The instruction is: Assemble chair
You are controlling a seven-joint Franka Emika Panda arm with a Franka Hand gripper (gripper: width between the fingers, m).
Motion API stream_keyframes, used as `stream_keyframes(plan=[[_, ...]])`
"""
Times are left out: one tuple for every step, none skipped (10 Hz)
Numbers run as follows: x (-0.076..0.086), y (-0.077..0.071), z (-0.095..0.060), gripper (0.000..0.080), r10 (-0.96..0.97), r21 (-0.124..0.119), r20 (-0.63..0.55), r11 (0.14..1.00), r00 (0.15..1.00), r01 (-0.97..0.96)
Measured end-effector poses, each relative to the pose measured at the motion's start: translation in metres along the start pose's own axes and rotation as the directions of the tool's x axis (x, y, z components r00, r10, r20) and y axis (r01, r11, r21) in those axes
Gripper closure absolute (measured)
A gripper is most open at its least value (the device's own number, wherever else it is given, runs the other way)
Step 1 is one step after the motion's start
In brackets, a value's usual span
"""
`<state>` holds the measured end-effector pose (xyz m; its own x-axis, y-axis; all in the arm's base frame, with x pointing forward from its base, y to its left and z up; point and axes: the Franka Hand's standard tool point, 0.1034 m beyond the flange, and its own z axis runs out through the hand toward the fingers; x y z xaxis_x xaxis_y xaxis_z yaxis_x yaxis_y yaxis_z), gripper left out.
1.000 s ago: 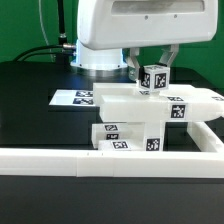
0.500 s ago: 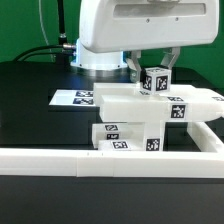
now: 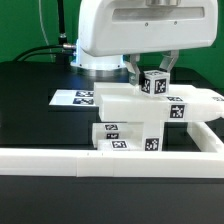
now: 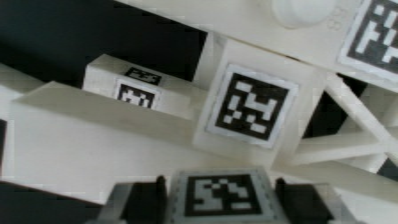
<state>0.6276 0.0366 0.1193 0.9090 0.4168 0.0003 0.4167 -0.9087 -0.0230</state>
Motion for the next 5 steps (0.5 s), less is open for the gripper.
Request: stream_keyframes(plan=[[0.0003, 0.0003, 0.0000, 0.0512, 0.000, -0.001, -0.003, 1.000, 1.000, 0.000], [0.0003, 0.0004, 0.0000, 0.0512, 0.000, -0.001, -0.003, 1.000, 1.000, 0.000], [0.0003, 0.0004, 0.0001, 0.0512, 0.000, -0.001, -0.003, 1.000, 1.000, 0.000], [0.0003, 0.0004, 0.0001, 0.0327, 0.000, -0.001, -0.003, 1.000, 1.000, 0.000], [0.0001, 0.0009, 0.0000, 0.0211, 0.001, -0.001, -0.003, 1.000, 1.000, -0.001]])
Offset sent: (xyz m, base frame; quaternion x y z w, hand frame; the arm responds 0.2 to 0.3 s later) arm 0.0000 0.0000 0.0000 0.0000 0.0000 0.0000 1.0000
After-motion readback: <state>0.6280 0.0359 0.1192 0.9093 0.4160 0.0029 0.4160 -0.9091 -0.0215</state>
